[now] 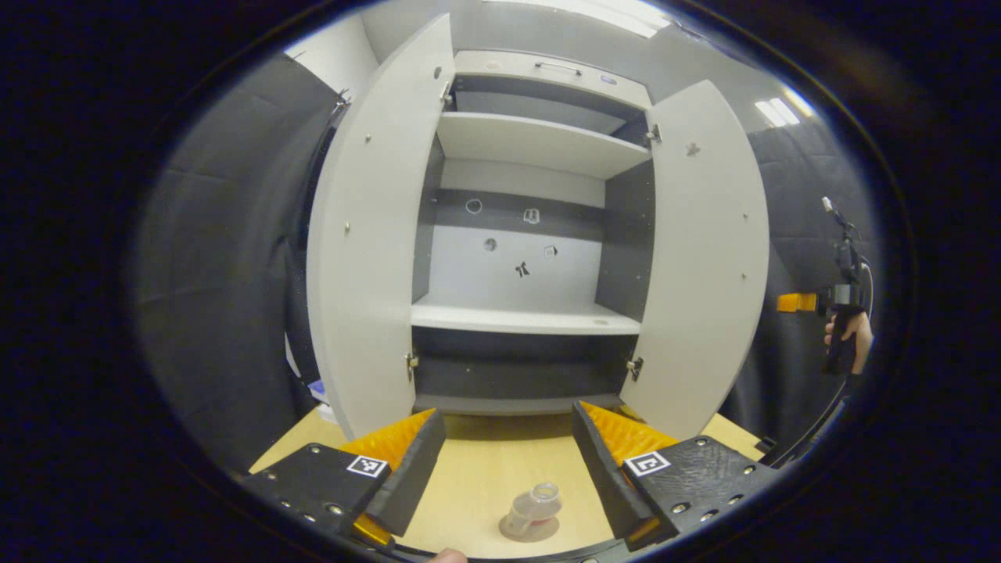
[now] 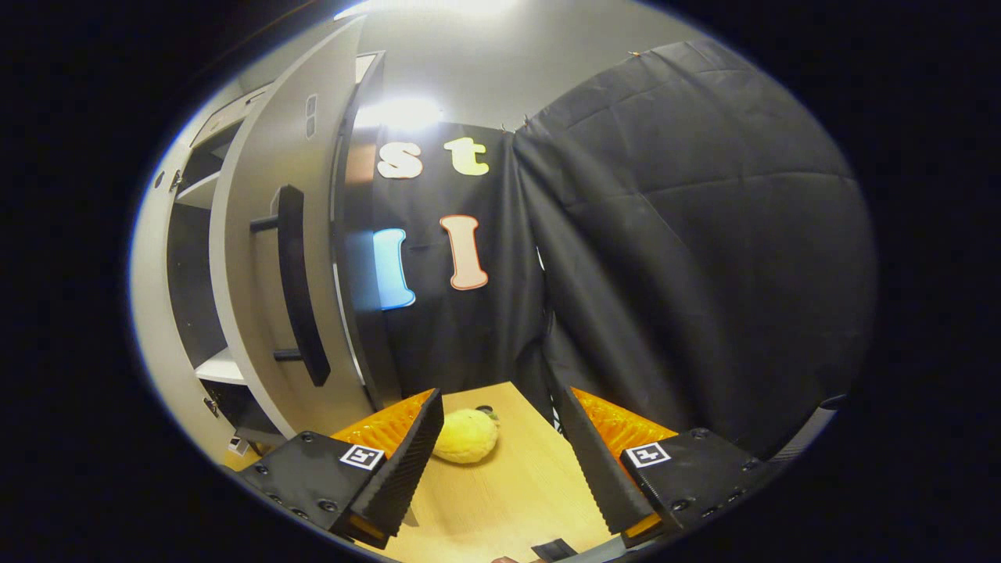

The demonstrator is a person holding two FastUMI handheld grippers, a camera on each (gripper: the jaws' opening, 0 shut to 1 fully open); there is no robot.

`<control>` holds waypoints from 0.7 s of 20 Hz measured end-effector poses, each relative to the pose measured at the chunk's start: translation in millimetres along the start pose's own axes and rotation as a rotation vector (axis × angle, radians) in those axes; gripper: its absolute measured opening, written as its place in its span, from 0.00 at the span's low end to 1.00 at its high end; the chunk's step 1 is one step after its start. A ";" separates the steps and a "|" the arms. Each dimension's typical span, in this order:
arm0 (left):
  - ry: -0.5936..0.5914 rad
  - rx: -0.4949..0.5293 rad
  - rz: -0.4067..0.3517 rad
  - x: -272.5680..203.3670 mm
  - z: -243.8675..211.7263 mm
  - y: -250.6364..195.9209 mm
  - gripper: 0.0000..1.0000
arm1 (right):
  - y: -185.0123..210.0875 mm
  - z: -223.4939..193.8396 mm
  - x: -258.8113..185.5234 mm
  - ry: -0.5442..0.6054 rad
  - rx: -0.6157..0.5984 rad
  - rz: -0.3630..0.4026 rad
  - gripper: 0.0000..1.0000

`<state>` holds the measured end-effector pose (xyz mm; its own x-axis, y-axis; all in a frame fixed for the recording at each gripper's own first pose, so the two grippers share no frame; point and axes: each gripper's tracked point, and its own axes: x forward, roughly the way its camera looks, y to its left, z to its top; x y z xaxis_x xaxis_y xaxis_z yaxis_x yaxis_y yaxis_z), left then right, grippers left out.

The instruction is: Grasp the bottle in the cabinet with the left hand and place it on the coaster, then close the right door with the right hand and the left door with the left hand.

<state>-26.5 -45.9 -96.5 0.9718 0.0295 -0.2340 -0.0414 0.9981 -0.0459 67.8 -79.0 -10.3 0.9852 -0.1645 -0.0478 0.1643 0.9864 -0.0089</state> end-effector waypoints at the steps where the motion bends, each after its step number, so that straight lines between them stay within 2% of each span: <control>1: -0.017 0.007 0.024 -2.0 17.1 1.5 0.94 | 1.8 7.5 3.6 -0.012 -0.008 0.019 0.96; 2: -0.029 0.018 0.052 -1.8 30.6 4.3 0.99 | 5.4 12.9 8.7 -0.018 -0.011 0.044 0.92; 3: -0.043 0.028 0.084 -0.7 43.5 6.8 0.94 | 10.8 19.2 11.8 -0.022 -0.010 0.074 0.92; 4: -0.063 0.032 0.099 1.3 54.8 5.2 0.93 | 15.8 26.0 14.4 -0.030 -0.014 0.105 0.96; 6: -0.109 0.023 0.101 3.7 73.4 -5.8 0.93 | 22.2 37.5 21.3 -0.039 -0.039 0.150 0.92; 7: -0.123 0.020 0.126 3.6 79.5 -5.2 0.93 | 27.6 42.8 23.9 -0.043 -0.045 0.178 0.92; 8: -0.129 0.018 0.155 3.6 81.5 -2.7 0.93 | 34.1 48.9 25.4 -0.050 -0.045 0.208 0.96; 10: -0.142 0.003 0.206 4.1 86.8 -3.9 0.93 | 44.2 64.5 32.1 -0.073 -0.046 0.263 0.96; 11: -0.146 -0.010 0.220 4.7 89.0 -6.9 0.93 | 49.3 72.9 35.7 -0.088 -0.047 0.290 0.92; 13: -0.149 -0.031 0.229 4.4 85.3 -14.3 0.94 | 58.2 81.8 40.6 -0.103 -0.057 0.341 0.96; 14: -0.133 -0.039 0.230 3.2 79.8 -17.4 0.99 | 62.6 82.5 42.0 -0.100 -0.062 0.371 0.92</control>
<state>-4.2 -58.8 -19.0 0.9577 0.2645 -0.1131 -0.2708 0.9616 -0.0445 123.5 -24.1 69.6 0.9775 0.2075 0.0389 -0.2045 0.9764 -0.0695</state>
